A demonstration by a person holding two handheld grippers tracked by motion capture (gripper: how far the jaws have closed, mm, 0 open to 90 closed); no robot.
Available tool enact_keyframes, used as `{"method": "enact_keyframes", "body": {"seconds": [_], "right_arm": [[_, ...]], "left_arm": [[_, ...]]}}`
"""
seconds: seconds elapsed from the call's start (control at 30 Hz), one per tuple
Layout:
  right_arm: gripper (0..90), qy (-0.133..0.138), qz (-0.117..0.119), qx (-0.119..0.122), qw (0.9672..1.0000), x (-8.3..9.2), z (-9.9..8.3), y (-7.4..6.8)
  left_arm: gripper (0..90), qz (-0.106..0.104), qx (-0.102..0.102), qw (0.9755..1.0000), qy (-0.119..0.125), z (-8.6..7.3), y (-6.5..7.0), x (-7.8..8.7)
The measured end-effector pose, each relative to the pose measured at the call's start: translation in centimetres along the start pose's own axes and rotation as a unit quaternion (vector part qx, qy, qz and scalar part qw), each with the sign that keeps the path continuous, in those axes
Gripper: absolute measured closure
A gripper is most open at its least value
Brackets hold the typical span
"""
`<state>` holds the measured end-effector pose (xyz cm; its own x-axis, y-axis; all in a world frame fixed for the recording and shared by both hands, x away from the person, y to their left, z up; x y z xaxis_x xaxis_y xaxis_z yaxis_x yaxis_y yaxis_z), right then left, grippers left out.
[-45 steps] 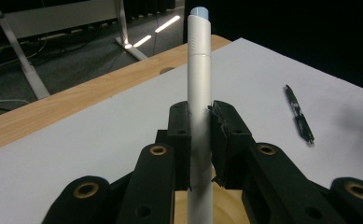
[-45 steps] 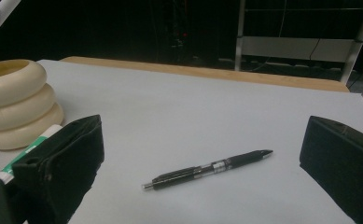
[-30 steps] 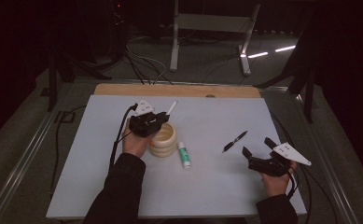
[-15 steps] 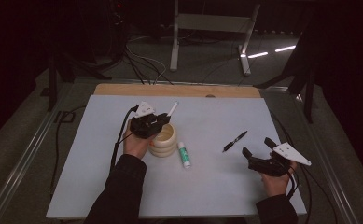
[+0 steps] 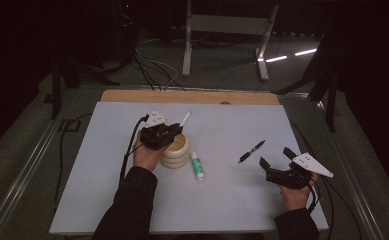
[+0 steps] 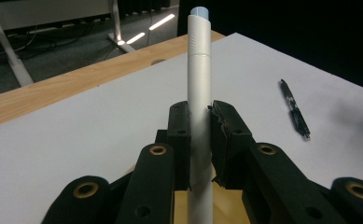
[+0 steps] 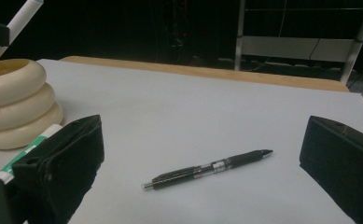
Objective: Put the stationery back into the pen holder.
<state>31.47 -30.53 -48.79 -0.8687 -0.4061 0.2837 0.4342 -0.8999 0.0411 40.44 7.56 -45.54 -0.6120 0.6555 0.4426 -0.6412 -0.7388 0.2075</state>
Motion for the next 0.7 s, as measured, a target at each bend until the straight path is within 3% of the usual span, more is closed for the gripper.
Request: {"method": "enact_keyframes", "body": {"seconds": [0.7], "right_arm": [[0.1, 0.000, 0.000, 0.000, 1.0000, 0.00, -0.01, 0.01]], "left_arm": [[78.9, 0.002, 0.003, 0.9999, -0.015, -0.89, -0.40, -0.69]]}}
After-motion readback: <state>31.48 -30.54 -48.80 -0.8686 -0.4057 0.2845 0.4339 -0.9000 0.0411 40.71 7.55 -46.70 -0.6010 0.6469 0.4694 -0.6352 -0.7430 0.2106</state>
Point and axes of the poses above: each handheld gripper's, and its own axes: x roughly backward along the jaws, z roughly out of its top, y roughly to its right, the point moved 4 cm from there along -x, roughly forward along the jaws, and after that the axes turned 7 degrees about x, right-handed, at the moved point
